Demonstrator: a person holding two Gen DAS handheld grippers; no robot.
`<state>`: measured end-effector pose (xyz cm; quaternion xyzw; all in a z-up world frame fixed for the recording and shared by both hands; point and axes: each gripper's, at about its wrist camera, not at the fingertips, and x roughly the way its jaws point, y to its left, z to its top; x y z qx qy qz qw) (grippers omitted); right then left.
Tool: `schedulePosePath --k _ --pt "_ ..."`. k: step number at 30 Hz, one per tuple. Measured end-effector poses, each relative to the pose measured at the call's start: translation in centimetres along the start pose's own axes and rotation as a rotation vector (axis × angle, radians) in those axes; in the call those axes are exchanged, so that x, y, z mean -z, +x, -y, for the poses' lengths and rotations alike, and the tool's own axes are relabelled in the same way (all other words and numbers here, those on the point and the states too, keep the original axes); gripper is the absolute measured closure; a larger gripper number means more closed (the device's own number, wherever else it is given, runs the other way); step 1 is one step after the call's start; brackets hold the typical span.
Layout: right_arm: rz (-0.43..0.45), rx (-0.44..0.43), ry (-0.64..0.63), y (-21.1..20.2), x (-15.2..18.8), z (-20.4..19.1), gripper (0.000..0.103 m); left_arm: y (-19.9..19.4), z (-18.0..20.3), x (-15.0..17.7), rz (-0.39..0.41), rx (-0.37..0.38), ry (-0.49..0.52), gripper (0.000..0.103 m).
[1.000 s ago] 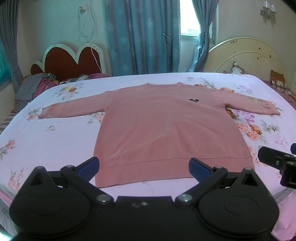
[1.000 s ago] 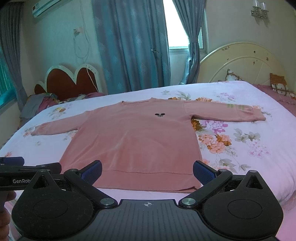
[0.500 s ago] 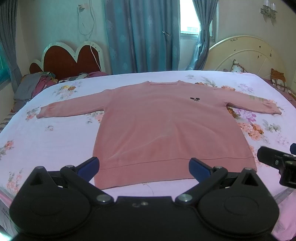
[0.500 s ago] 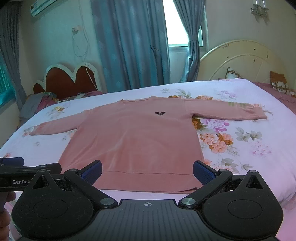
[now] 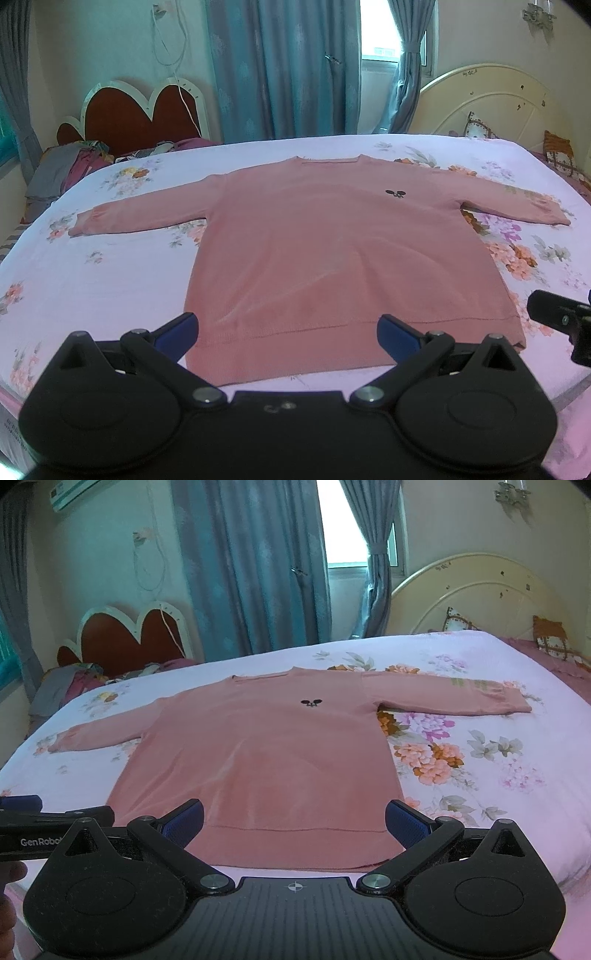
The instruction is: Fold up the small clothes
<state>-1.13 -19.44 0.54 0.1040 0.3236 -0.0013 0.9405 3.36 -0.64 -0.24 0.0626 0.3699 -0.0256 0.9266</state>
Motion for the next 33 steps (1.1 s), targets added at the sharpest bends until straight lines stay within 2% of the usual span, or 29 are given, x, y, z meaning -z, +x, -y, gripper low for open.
schedulePosePath --k 14,26,33 --pt "0.004 0.046 0.051 4.0 -2.1 0.5 0.000 4.5 -1.1 -3.1 0.002 0.024 0.019 0.000" --pt "-0.003 0.135 0.113 8.6 -5.0 -0.7 0.000 10.2 -3.3 -7.3 -0.002 0.096 0.048 0.000" --pt "0.027 0.173 0.165 10.6 -6.7 -0.9 0.000 13.6 -5.0 -9.2 0.006 0.124 0.048 0.000"
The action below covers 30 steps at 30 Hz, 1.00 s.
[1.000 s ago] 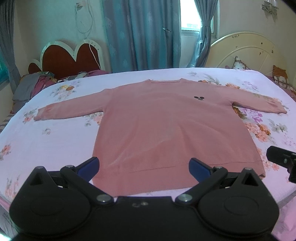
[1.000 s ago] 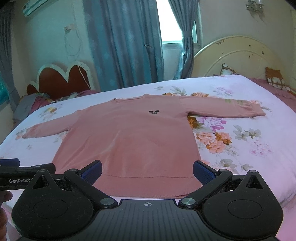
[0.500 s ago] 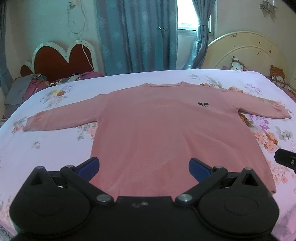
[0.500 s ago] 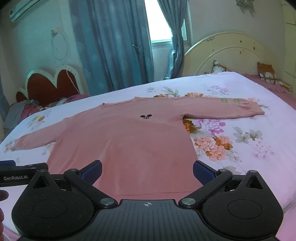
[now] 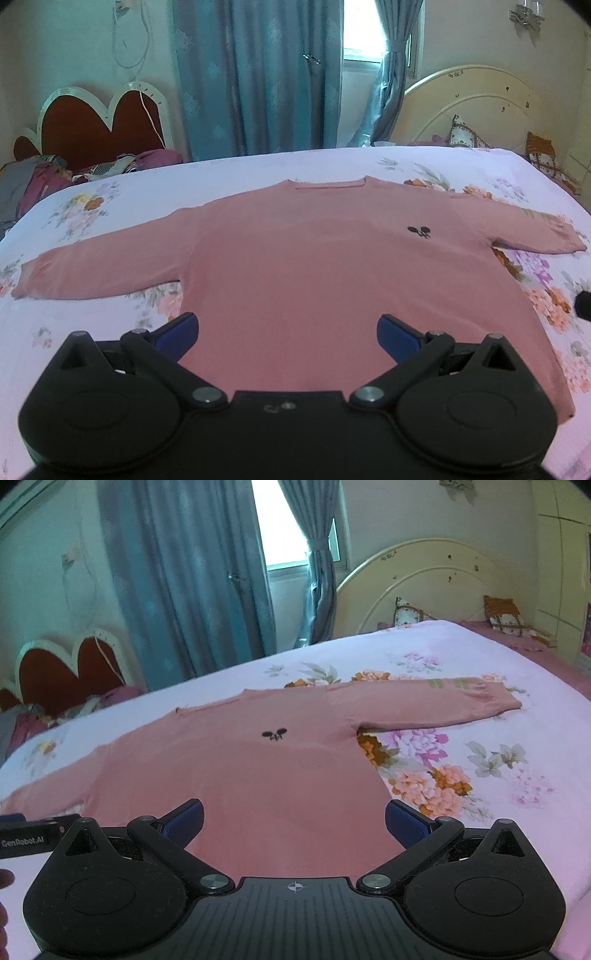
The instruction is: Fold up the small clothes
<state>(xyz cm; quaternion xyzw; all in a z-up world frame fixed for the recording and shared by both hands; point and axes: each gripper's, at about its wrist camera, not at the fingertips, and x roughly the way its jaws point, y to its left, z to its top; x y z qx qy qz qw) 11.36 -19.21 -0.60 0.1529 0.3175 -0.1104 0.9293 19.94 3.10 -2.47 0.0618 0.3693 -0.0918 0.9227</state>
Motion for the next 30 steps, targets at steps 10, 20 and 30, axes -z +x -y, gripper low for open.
schedulePosePath --k 10,20,30 --pt "0.035 0.018 0.020 1.9 -2.7 1.5 0.000 3.6 -0.9 -1.5 -0.034 0.006 -0.042 0.000" --pt "0.018 -0.002 0.011 7.8 -5.9 7.7 0.000 6.3 1.7 -2.8 -0.038 -0.078 -0.079 0.000" --pt "0.014 0.062 0.060 14.7 -9.5 17.3 0.013 11.2 5.7 -4.0 -0.081 -0.100 -0.079 0.000"
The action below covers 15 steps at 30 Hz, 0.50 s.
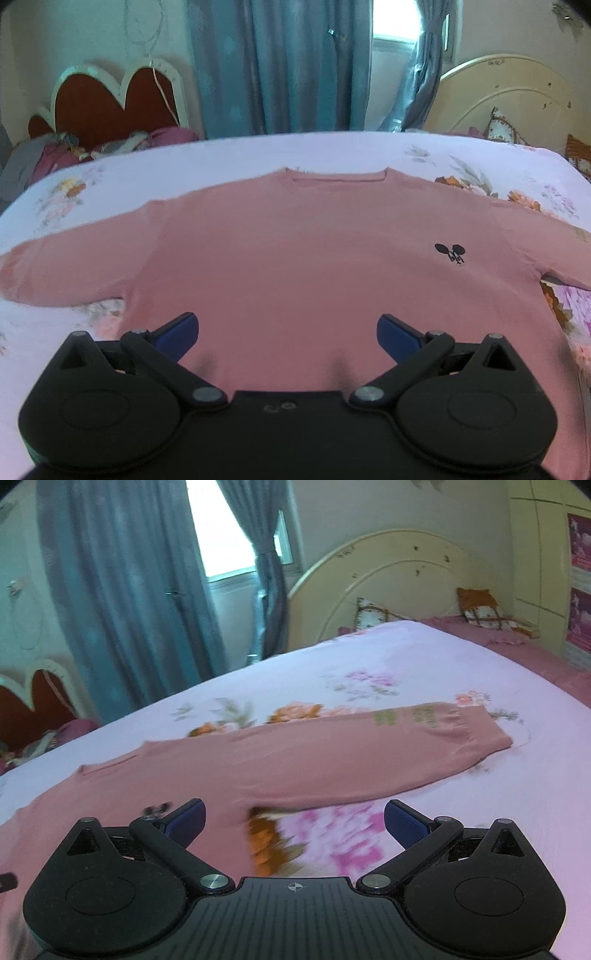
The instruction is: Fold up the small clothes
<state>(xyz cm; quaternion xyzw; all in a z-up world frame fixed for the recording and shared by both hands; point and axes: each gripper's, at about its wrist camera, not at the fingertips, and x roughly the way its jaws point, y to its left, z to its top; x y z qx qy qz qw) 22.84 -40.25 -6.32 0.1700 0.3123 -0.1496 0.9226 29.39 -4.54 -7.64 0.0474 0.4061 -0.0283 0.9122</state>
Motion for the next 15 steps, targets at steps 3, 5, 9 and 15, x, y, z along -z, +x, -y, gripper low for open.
schedulePosePath --k 3,5,9,15 --pt "-0.038 0.038 0.040 2.6 -0.8 3.1 0.023 1.3 1.0 -0.4 -0.014 -0.013 -0.011 0.001" --pt "-0.054 0.074 0.060 4.1 -1.2 5.2 0.023 1.9 1.8 -0.6 -0.004 -0.021 0.004 0.001" --pt "-0.084 0.158 0.106 6.8 -1.6 9.6 0.023 3.2 3.0 -1.1 -0.009 -0.039 0.027 0.003" --pt "-0.121 0.256 0.208 10.6 -2.2 15.3 0.034 3.8 3.8 -1.4 -0.012 -0.060 0.054 0.004"
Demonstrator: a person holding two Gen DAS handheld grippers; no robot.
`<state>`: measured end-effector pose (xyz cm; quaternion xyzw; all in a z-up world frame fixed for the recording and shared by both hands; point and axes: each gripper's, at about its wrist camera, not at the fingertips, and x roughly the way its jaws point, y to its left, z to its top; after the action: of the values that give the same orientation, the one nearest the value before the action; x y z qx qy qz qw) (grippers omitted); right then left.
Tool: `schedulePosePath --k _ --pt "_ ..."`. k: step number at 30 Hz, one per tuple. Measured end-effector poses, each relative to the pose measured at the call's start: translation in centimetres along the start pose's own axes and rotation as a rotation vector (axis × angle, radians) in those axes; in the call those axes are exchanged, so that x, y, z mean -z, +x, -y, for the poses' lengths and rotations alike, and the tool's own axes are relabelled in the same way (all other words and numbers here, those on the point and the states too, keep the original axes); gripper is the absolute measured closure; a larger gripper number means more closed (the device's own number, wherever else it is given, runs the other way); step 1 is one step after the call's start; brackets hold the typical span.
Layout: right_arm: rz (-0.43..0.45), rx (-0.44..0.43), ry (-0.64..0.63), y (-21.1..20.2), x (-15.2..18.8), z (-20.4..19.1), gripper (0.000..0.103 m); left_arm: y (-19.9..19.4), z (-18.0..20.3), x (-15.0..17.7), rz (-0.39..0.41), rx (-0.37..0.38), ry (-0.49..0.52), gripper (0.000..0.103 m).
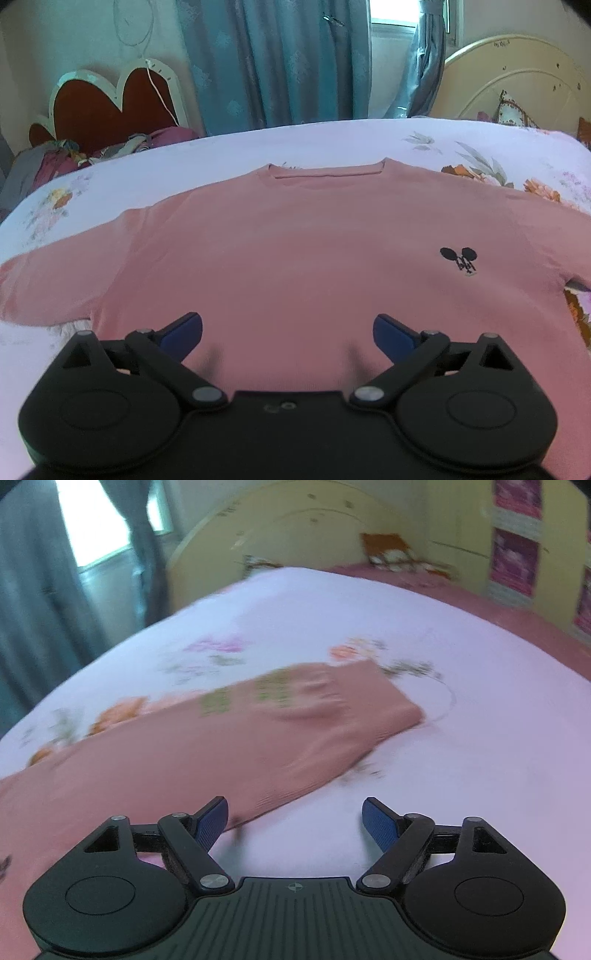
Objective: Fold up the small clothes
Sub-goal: 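Grasp a sweater sleeve cuff with the right gripper and lift it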
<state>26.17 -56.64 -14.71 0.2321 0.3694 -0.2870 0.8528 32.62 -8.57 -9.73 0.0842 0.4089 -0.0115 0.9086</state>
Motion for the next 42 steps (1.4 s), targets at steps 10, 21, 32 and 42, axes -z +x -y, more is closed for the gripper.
schedulePosePath --k 10,21,32,42 --pt "0.020 0.042 0.105 3.7 -3.1 2.7 0.060 0.9 -0.6 -0.5 -0.030 -0.004 -0.010 0.007" --pt "0.105 -0.015 0.041 2.7 -4.0 1.0 0.094 2.2 -1.6 -1.0 -0.038 -0.047 -0.017 0.013" --pt "0.247 -0.367 -0.160 -5.4 -3.5 -15.2 0.095 1.5 -5.3 -1.1 0.007 0.032 -0.057 0.018" --pt "0.043 -0.675 -0.426 -7.1 8.9 -34.5 0.094 1.9 -10.6 -0.1 0.005 0.029 -0.105 0.018"
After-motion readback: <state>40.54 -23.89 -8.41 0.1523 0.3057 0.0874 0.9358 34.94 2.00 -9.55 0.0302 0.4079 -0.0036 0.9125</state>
